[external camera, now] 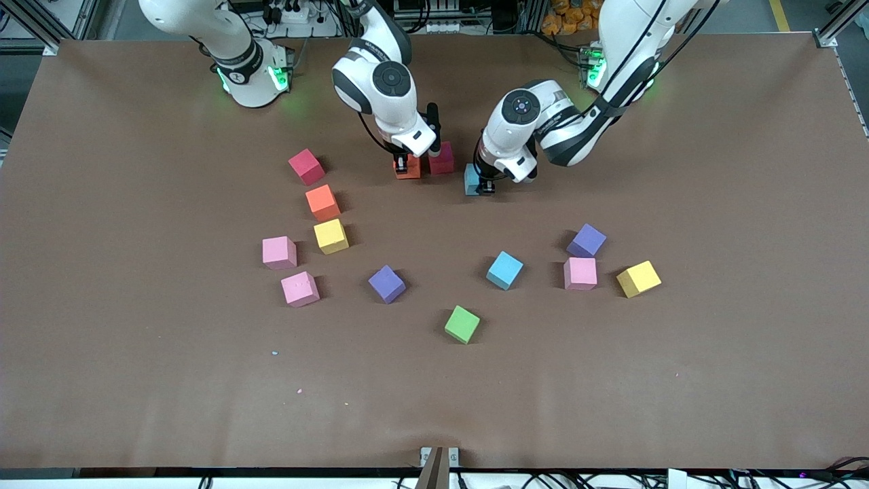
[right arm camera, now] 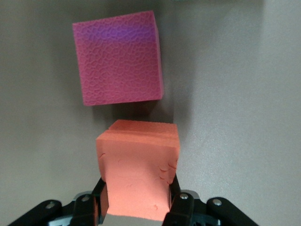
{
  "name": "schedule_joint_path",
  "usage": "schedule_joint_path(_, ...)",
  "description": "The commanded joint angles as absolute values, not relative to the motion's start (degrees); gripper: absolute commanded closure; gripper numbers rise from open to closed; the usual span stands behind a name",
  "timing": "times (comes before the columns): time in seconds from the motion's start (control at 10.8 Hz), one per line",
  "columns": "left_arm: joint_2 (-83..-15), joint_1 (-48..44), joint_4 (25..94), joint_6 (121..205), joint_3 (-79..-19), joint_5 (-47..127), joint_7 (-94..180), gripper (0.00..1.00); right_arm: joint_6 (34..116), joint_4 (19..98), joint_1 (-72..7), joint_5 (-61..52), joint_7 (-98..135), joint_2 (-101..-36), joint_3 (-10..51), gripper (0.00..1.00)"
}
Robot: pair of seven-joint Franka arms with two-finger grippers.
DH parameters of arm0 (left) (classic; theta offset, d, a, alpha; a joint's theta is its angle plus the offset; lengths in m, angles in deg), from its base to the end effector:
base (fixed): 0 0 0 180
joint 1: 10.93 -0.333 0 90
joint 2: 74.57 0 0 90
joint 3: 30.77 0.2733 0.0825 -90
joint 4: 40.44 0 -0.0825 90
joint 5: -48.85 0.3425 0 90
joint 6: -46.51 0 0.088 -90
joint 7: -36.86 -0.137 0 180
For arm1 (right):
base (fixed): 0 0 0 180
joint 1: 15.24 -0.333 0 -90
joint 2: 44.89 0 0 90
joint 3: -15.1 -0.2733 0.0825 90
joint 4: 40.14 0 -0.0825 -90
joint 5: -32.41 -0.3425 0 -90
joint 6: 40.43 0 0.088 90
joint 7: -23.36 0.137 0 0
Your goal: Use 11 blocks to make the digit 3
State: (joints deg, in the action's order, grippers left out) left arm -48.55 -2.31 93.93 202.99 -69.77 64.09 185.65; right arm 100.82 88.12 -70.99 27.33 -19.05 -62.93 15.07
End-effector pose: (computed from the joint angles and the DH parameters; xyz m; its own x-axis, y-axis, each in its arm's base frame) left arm 0.3031 -0.3807 0.1569 -0.0159 0.9889 -0.1479 0.9952 0.0014 -0.0977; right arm 0.2785 0.4122 0.1840 -0.0728 0.9968 -0.0330 0.9929 0.0693 -0.0969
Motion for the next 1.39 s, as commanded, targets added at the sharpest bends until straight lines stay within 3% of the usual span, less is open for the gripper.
schedule_joint_path(0.0,-48.7,-2.9,95.3,204.1,-71.0,63.7,186.7,1.00,101.2,86.5,-72.1,27.3,-18.3,-64.5,15.2,0.75)
schedule_joint_path(0.65,-47.3,-1.4,94.9,203.6,-73.1,65.0,185.7,1.00,99.8,84.4,-73.8,27.1,-15.0,-66.2,15.2,0.73)
schedule_joint_path(0.93,-45.7,-0.3,93.9,203.6,-73.1,65.1,185.6,1.00,99.8,84.3,-74.0,25.8,-15.0,-66.7,15.2,0.49)
schedule_joint_path(1.02,-45.3,0.0,93.7,203.6,-73.1,65.1,185.6,1.00,99.6,84.3,-74.2,25.6,-15.0,-66.7,15.2,0.10)
schedule_joint_path(1.11,-45.3,0.1,93.7,203.6,-73.1,65.1,185.6,1.00,98.8,84.3,-74.1,25.5,-15.0,-66.7,15.2,0.00)
schedule_joint_path(1.3,-44.9,0.1,93.7,203.6,-73.1,65.1,185.6,1.00,96.2,84.3,-73.9,24.6,-15.0,-65.7,15.2,0.00)
